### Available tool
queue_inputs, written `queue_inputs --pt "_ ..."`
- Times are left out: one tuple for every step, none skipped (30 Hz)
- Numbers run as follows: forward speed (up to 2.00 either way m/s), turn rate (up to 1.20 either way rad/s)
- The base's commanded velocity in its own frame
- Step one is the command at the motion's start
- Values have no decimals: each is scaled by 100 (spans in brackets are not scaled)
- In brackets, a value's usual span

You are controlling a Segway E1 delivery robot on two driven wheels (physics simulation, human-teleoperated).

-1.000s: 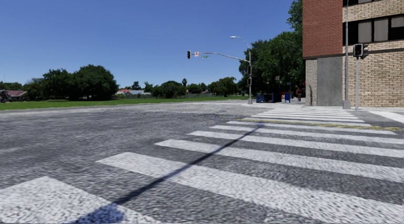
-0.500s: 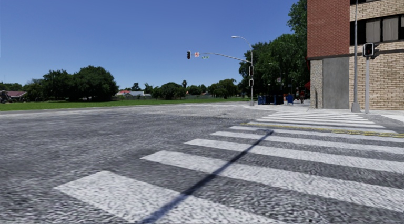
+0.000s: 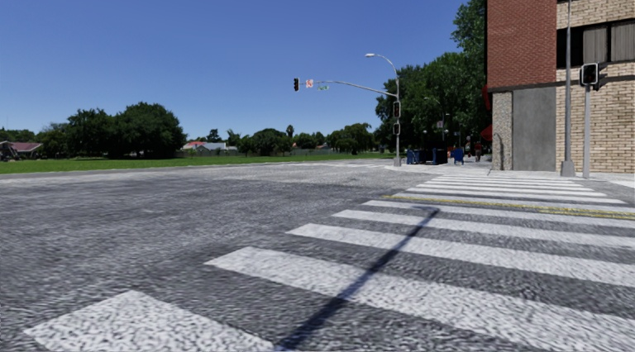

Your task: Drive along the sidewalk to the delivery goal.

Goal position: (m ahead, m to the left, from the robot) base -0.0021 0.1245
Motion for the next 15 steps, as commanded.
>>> queue_inputs --pt "0 0" --pt "0 0" --pt "0 0" --pt "0 0" --pt "0 0" --pt "0 0" --pt "0 0" --pt "0 0" --pt "0 0" --pt "0 0" --pt "0 0" --pt "0 0" --pt "0 0" --pt "0 0" --pt "0 0"
